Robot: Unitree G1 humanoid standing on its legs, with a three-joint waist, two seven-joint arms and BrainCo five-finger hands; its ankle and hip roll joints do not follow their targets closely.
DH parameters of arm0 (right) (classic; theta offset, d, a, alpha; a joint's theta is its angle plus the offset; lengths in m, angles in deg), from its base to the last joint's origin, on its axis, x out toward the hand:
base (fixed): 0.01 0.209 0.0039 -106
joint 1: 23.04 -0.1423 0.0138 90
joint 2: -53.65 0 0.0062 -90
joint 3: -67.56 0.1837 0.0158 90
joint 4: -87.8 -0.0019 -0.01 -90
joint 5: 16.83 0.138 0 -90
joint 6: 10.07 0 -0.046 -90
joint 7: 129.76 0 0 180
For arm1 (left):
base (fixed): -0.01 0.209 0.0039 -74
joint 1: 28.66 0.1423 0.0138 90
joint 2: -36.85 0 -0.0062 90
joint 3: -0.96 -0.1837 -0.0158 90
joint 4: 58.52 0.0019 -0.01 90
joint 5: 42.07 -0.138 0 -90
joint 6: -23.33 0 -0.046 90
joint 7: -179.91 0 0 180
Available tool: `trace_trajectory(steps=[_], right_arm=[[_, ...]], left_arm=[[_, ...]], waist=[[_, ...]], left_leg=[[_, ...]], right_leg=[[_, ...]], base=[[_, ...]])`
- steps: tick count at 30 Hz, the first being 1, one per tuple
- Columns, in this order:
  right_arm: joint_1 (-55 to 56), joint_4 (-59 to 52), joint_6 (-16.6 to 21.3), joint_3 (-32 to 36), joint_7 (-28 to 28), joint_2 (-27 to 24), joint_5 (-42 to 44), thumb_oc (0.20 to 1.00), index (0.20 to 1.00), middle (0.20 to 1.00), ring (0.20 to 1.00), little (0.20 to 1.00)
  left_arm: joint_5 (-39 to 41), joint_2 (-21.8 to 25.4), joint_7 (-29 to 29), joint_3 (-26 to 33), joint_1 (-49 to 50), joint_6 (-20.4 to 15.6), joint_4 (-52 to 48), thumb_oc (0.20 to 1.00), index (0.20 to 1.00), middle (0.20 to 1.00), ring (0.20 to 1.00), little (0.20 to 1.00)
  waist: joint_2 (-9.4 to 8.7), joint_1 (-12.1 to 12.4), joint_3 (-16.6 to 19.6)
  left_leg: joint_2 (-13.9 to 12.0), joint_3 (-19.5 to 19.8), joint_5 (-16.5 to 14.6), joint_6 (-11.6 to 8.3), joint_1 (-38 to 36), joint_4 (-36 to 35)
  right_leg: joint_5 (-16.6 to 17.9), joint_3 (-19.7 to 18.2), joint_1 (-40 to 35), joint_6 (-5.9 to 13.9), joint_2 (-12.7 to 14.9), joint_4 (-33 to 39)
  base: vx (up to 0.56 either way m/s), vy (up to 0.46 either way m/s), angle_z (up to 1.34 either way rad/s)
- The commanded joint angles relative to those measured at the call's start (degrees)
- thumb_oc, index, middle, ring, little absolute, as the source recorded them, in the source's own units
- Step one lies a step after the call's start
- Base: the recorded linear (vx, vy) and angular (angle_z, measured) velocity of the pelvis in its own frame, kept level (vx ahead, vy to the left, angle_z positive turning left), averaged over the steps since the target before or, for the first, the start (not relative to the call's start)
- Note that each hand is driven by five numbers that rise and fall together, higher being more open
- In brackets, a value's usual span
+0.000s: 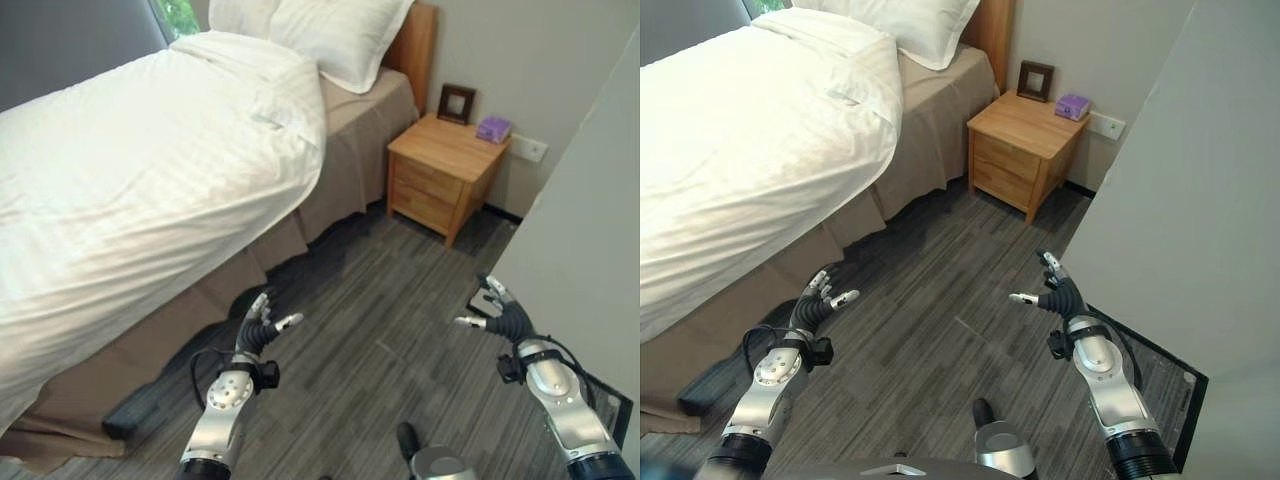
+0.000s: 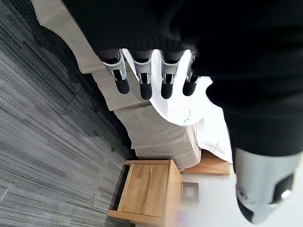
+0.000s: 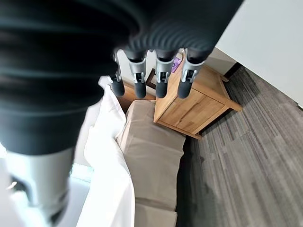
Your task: Making the bed.
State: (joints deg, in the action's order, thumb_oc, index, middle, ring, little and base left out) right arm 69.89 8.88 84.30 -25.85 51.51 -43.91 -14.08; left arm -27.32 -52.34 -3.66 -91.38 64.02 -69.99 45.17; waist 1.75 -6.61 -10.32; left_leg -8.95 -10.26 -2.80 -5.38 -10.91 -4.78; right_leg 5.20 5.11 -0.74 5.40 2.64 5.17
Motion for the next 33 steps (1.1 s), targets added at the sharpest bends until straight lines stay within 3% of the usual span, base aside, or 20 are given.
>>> trace_trajectory(steps=[1,5,7,10,11,12,17,18,19,20,21,22,24,26,27,28,30,31,32,33], right_arm=[[-0.1,7.0,-0.5,1.6,2.4,3.8,-0.1,1.0,1.0,1.0,1.0,1.0],[-3.7,5.6,-1.3,-1.0,2.9,2.5,-6.2,1.0,1.0,1.0,1.0,1.0],[-5.0,4.6,-1.1,-2.0,3.3,2.3,-7.0,1.0,1.0,1.0,1.0,1.0],[-6.9,3.4,-0.8,-2.6,4.2,0.6,-7.2,1.0,1.0,1.0,1.0,1.0],[-7.3,2.9,-0.6,-2.6,4.6,0.1,-7.2,1.0,1.0,1.0,1.0,1.0],[-7.9,2.1,-0.4,-2.4,5.3,-0.8,-7.2,1.0,1.0,1.0,1.0,1.0],[-7.3,1.5,-0.3,-1.2,6.4,-1.8,-7.5,1.0,1.0,1.0,1.0,1.0],[-5.7,0.8,0.1,-0.6,6.2,-2.4,-7.0,1.0,1.0,1.0,1.0,1.0],[-5.6,0.8,0.1,-0.6,6.2,-2.4,-7.0,1.0,1.0,1.0,1.0,1.0],[-5.5,0.7,0.3,-0.9,6.0,-2.8,-7.2,1.0,1.0,1.0,1.0,1.0],[-5.9,1.1,0.2,-1.9,5.8,-3.3,-7.3,1.0,1.0,1.0,1.0,1.0],[-6.3,0.5,-0.1,-2.1,5.9,-3.5,-7.1,1.0,1.0,1.0,1.0,1.0],[-7.0,0.4,-0.3,-2.1,6.3,-4.2,-6.8,1.0,1.0,1.0,1.0,1.0],[-8.0,-0.1,-1.0,-2.0,6.2,-4.8,-6.8,1.0,1.0,1.0,1.0,1.0],[-9.0,0.0,-1.3,-2.5,5.7,-4.9,-7.2,1.0,1.0,1.0,1.0,1.0],[-9.0,0.0,-1.3,-2.5,5.7,-4.9,-7.3,1.0,1.0,1.0,1.0,1.0],[-9.2,-0.1,-1.1,-2.5,5.2,-5.3,-7.3,1.0,1.0,1.0,1.0,1.0],[-9.4,-0.3,-1.1,-2.5,5.1,-5.7,-7.5,1.0,1.0,1.0,1.0,1.0],[-9.8,-0.1,-1.1,-2.2,5.1,-6.2,-7.8,1.0,1.0,1.0,1.0,1.0],[-9.7,0.0,-1.0,-2.1,5.0,-6.3,-7.8,1.0,1.0,1.0,1.0,1.0]], left_arm=[[-2.8,8.2,-1.1,5.3,2.9,-2.5,1.3,1.0,1.0,1.0,1.0,1.0],[-5.1,8.8,-2.4,5.7,2.0,-1.9,2.2,1.0,1.0,1.0,1.0,1.0],[-6.0,9.3,-3.4,4.7,0.4,-2.0,2.6,1.0,1.0,1.0,1.0,1.0],[-6.5,9.6,-4.3,3.5,-1.6,-2.5,2.6,1.0,1.0,1.0,1.0,1.0],[-6.4,9.7,-4.5,3.0,-2.5,-2.8,2.7,1.0,1.0,1.0,1.0,1.0],[-6.2,9.5,-4.4,2.4,-3.7,-2.9,2.4,1.0,1.0,1.0,1.0,1.0],[-6.7,9.1,-4.3,1.5,-5.0,-3.4,3.1,1.0,1.0,1.0,1.0,1.0],[-6.4,8.6,-3.7,1.2,-3.6,-3.9,2.6,1.0,1.0,1.0,1.0,1.0],[-6.4,8.5,-3.7,1.2,-3.4,-3.9,2.5,1.0,1.0,1.0,1.0,1.0],[-6.4,8.1,-3.7,1.5,-2.2,-4.1,2.6,1.0,1.0,1.0,1.0,1.0],[-5.6,7.3,-3.4,2.2,-0.6,-3.4,3.0,1.0,1.0,1.0,1.0,1.0],[-5.1,7.1,-3.5,2.1,-0.4,-3.2,2.6,1.0,1.0,1.0,1.0,1.0],[-3.9,6.6,-3.9,2.1,-0.1,-3.6,2.1,1.0,1.0,1.0,1.0,1.0],[-3.0,6.0,-4.0,2.0,0.5,-3.6,1.3,1.0,1.0,1.0,1.0,1.0],[-3.0,5.4,-4.2,2.5,1.3,-3.9,1.0,1.0,1.0,1.0,1.0,1.0],[-3.0,5.4,-4.2,2.5,1.3,-3.9,1.0,1.0,1.0,1.0,1.0,1.0],[-3.3,5.2,-3.7,2.6,1.9,-3.9,0.8,1.0,1.0,1.0,1.0,1.0],[-3.5,5.2,-3.6,2.8,2.1,-3.8,0.3,1.0,1.0,1.0,1.0,1.0],[-4.0,5.0,-3.5,3.0,2.1,-3.7,0.5,1.0,1.0,1.0,1.0,1.0],[-4.0,4.9,-3.5,2.9,2.1,-3.7,0.5,1.0,1.0,1.0,1.0,1.0]], waist=[[-8.69,5.4,1.2],[-6.95,4.7,-0.4],[-5.42,3.6,-1.6],[-4.58,1.9,-2.1],[-4.6,1.0,-2.3],[-5.06,-0.7,-2.5],[-4.27,-3.3,-2.4],[-4.18,-4.1,-1.2],[-4.1,-4.2,-1.3],[-3.32,-4.3,-1.2],[-3.43,-3.2,-1.4],[-4.74,-2.5,-1.9],[-6.52,-0.7,-3.0],[-7.42,1.6,-4.0],[-7.09,3.3,-4.2],[-7.08,3.5,-4.2],[-5.9,4.8,-3.6],[-5.21,5.4,-3.4],[-3.5,6.2,-2.7],[-3.77,6.4,-2.9]], left_leg=[[-3.1,-3.8,-1.2,-2.26,5.9,6.2],[-2.4,-3.4,-1.7,-0.51,3.5,4.9],[-3.1,-2.3,-1.4,-0.32,1.9,3.4],[-2.9,-1.2,-1.9,-0.73,-0.1,2.2],[-2.8,-0.7,-2.3,-1.12,-1.0,1.7],[-2.4,0.3,-3.3,-2.28,-3.1,0.5],[-4.6,1.1,-5.4,-5.05,-6.7,0.0],[-6.6,2.3,-4.1,-6.74,-7.5,5.2],[-6.7,2.4,-4.2,-6.85,-7.4,5.5],[-8.3,3.1,-1.3,-7.51,-7.0,10.2],[-9.8,3.8,6.4,-7.2,-2.8,25.4],[-8.7,5.2,7.8,-6.21,0.9,33.0],[-7.4,3.6,7.0,-4.78,4.0,41.0],[-3.3,2.4,2.6,-3.79,10.6,44.4],[-1.6,0.0,2.0,-3.66,15.7,39.0],[-1.6,-0.2,1.6,-3.7,15.5,39.0],[-2.9,-5.3,2.5,-2.71,18.2,27.4],[-2.9,-7.7,4.1,-2.71,19.0,21.5],[-5.3,-12.8,9.2,-3.5,21.2,12.3],[-4.6,-13.4,10.1,-3.57,20.0,10.4]], right_leg=[[-7.8,3.4,-4.8,7.31,10.6,-12.4],[0.1,2.3,1.3,9.41,13.6,-24.9],[-0.6,1.2,4.9,9.48,12.3,-29.9],[-5.6,3.7,8.6,7.44,10.5,-26.1],[-5.8,4.0,10.5,6.86,9.5,-23.0],[-4.1,4.5,14.0,6.53,8.6,-14.7],[-1.0,5.9,15.7,7.14,8.6,-8.9],[-0.2,5.0,13.6,5.69,9.1,-10.1],[-0.3,5.1,13.6,5.61,9.1,-10.2],[-1.3,5.1,12.7,4.42,8.3,-11.4],[-4.3,5.4,8.5,1.12,6.9,-12.0],[-4.9,5.2,6.1,-0.49,6.7,-11.0],[-6.5,4.1,1.1,-2.34,6.4,-9.4],[-7.9,2.1,-2.8,-2.62,6.7,-7.8],[-9.3,0.7,-5.9,-2.05,6.8,-7.1],[-9.5,0.5,-6.0,-1.98,6.8,-7.0],[-11.7,0.7,-9.3,-0.74,6.7,-6.5],[-12.7,0.6,-10.8,-0.21,6.4,-6.2],[-14.9,1.3,-14.3,1.22,5.4,-6.0],[-15.1,1.2,-14.6,1.3,5.9,-6.1]], base=[[-0.13,0.101,-0.17],[-0.1,0.086,-0.09],[0.12,0.069,-0.03],[0.27,0.005,0.2],[0.49,-0.147,0.07],[0.41,-0.148,0.11],[0.39,-0.221,0.43],[0.38,-0.281,0.78],[0.52,-0.377,0.82],[0.44,-0.34,0.37],[0.59,-0.488,-0.18],[0.63,-0.511,-0.69],[0.54,-0.317,-0.53],[0.6,-0.137,-0.46],[0.48,-0.015,-0.84],[0.51,0.04,-0.87],[0.5,0.075,-0.72],[0.86,0.134,-0.32],[0.64,0.107,0.04],[0.46,0.069,0.09]])
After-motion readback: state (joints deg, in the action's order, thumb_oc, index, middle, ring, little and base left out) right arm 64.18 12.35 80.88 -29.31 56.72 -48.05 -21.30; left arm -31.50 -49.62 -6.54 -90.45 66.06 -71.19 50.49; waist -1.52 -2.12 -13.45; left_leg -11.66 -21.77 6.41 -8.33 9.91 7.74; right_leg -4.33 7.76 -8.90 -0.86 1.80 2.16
